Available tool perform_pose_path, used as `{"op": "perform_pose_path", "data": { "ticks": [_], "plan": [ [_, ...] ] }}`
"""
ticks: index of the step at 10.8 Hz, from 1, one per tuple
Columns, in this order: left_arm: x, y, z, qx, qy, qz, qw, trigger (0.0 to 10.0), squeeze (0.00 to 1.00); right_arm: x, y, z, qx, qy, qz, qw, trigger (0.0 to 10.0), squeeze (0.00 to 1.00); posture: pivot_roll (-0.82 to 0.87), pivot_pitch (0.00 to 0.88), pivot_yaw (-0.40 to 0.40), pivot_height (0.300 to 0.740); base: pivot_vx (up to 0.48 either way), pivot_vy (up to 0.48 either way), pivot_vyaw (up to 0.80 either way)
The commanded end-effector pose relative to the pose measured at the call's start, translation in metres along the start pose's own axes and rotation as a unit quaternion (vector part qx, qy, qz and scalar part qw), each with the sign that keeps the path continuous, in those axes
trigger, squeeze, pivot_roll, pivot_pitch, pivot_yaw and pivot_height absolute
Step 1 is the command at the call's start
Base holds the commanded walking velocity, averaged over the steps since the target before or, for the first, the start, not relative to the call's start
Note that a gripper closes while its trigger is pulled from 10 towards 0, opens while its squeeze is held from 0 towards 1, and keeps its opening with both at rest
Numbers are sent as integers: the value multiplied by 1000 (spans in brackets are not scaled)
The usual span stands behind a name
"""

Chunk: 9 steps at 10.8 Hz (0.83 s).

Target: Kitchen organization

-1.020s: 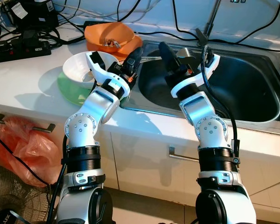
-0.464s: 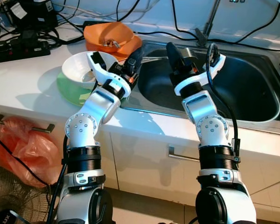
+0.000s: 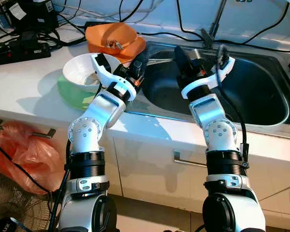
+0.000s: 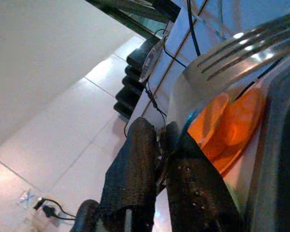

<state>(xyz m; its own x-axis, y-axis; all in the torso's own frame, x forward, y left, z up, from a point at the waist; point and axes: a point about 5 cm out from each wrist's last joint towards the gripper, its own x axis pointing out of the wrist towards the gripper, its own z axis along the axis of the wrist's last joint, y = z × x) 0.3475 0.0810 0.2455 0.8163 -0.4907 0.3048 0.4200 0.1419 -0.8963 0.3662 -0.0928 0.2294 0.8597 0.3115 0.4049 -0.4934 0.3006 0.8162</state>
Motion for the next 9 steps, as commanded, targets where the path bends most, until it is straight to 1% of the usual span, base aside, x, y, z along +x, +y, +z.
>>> {"op": "perform_pose_path", "data": {
  "ticks": [1, 2, 3, 4, 6, 7, 9],
  "plan": [
    [2, 3, -17, -4, 18, 14, 1000, 8980, 0, 11, 18, -9, 12, 2, 24, 1000, 0, 0, 89, 81, -1, 740, 0, 0, 0],
    [2, 2, -17, -3, 18, 14, 1000, 10000, 0, 12, 18, -8, 12, 2, 23, 1000, 0, 0, 87, 82, -4, 740, 0, 0, 0],
    [3, 0, -18, -2, 18, 11, 1000, 10000, 0, 12, 18, -8, 10, 1, 22, 1000, 0, 0, 87, 83, -4, 740, 0, 0, 0],
    [3, 2, -18, 8, 19, 22, 1000, 10000, 1000, 13, 18, -6, 9, -3, 18, 1000, 0, 0, 87, 83, -4, 740, 0, 0, 0],
    [2, 6, -20, 41, 26, 43, 998, 10000, 1000, 13, 14, -4, -10, -9, -4, 1000, 0, 0, 86, 84, -3, 740, 0, 0, 0],
    [3, 4, -24, 79, 43, 44, 995, 10000, 1000, 12, 11, -3, -28, -14, -22, 999, 0, 0, 84, 85, 1, 740, 0, 0, 0],
    [6, 1, -28, 107, 59, 37, 992, 10000, 1000, 11, 4, 5, -57, -30, -51, 997, 0, 0, 74, 80, 10, 740, 0, 0, 0]
  ]
}}
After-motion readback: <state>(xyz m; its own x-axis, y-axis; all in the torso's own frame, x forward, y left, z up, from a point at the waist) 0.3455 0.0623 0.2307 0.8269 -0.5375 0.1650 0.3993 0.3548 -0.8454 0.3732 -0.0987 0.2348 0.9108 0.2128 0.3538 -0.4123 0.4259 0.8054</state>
